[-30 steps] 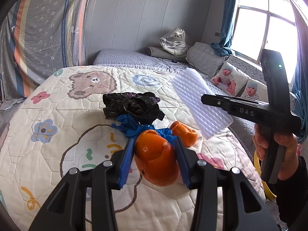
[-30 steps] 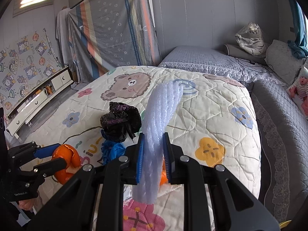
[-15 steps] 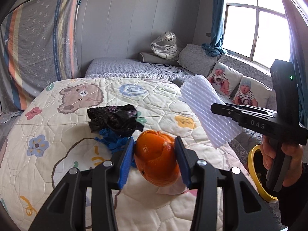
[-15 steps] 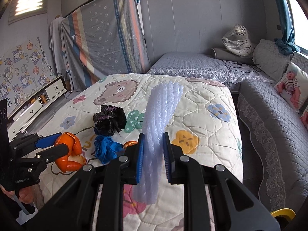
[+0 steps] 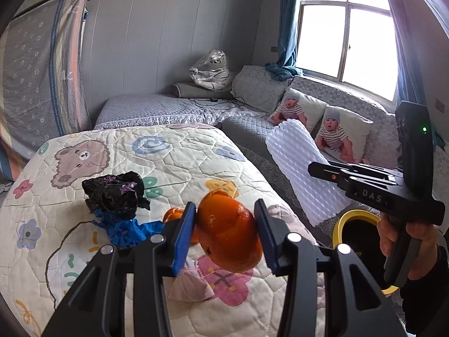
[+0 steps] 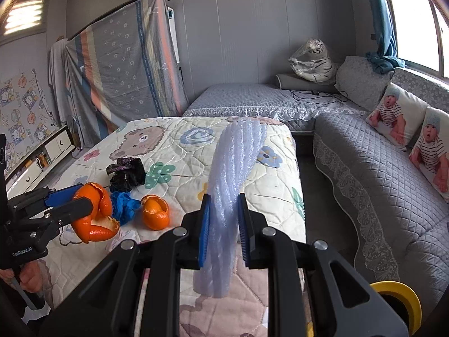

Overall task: Collect trash
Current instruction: 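Carry the foam net and orange peel over the yellow-rimmed bin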

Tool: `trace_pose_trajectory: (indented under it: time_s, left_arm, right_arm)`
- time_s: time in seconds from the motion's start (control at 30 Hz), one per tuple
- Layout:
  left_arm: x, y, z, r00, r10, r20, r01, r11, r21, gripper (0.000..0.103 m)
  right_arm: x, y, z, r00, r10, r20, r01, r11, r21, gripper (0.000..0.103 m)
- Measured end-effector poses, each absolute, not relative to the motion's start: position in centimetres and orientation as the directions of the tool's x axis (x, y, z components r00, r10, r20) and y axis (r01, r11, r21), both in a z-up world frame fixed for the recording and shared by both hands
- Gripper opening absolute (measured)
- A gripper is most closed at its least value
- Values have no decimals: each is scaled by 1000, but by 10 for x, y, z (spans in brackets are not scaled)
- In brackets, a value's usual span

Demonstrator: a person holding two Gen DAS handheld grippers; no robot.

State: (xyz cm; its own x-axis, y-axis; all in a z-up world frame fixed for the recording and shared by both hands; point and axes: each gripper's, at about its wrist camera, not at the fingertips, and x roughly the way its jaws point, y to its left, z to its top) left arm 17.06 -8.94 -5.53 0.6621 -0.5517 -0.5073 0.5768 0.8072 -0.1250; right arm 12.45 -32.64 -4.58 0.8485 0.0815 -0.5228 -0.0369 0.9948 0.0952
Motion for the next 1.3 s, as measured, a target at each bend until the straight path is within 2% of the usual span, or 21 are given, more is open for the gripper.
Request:
trace_pose_trajectory:
  time_s: [0.9, 1.3]
  left_arm:
    - [130, -230, -53, 483, -708, -516, 788, 608, -96, 41]
    - [110, -278, -62, 409, -740, -533, 843, 531, -91, 41]
  right_arm:
    - [2, -439, -75, 812, -237, -534, 322, 944, 70, 18]
    - [-32, -470, -103, 745, -338, -575, 451, 891, 60, 18]
